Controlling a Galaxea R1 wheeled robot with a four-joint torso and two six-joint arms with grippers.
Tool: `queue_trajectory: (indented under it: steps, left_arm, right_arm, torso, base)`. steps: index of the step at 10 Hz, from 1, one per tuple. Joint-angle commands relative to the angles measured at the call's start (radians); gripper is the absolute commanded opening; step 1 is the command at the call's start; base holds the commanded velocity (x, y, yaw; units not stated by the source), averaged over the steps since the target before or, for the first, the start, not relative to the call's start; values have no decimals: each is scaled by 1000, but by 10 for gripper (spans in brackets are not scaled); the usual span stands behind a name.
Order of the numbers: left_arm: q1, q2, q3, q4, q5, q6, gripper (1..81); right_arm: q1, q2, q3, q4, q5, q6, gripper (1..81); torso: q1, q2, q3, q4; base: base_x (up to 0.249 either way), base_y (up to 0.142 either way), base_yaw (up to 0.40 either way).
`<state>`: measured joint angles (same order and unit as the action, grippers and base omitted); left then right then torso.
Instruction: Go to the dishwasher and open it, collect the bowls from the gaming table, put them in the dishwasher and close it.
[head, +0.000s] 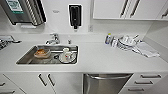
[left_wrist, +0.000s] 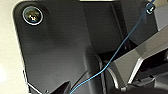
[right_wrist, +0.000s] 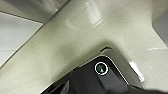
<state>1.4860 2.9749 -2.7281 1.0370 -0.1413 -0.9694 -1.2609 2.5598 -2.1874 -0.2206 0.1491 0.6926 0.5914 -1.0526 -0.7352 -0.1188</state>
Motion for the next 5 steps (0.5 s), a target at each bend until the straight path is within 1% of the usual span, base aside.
queue_trajectory:
  steps: [1, 2, 3, 4, 5]
  left_arm:
    - [-12, -6, -30, -23, 42, -3, 811]
    - [-13, -7, -39, -41, 43, -3, 811]
    - [-14, -8, -45, -48, 43, -2, 811]
    - [-14, -8, -48, -48, 43, -2, 811]
    - [-16, -8, -48, -46, 45, -2, 811]
  right_arm:
    - [-151, 147, -208, -305, -14, -1, 811]
    - [-184, 168, -254, -340, -14, -1, 811]
    - [-211, 193, -294, -371, -11, -1, 811]
    - [-239, 223, -348, -373, -6, 1, 811]
    - [-256, 250, -379, -364, -6, 1, 811]
  torso:
    - [0, 0, 0, 0]
    - [0, 0, 0, 0]
    - [0, 0, 0, 0]
    - [0, 0, 0, 0]
    - [0, -1, 0, 0]
  base:
    - [0, 0, 0]
    - [0, 0, 0]
    - [0, 0, 0]
    - [0, 0, 0]
    - [0, 0, 0]
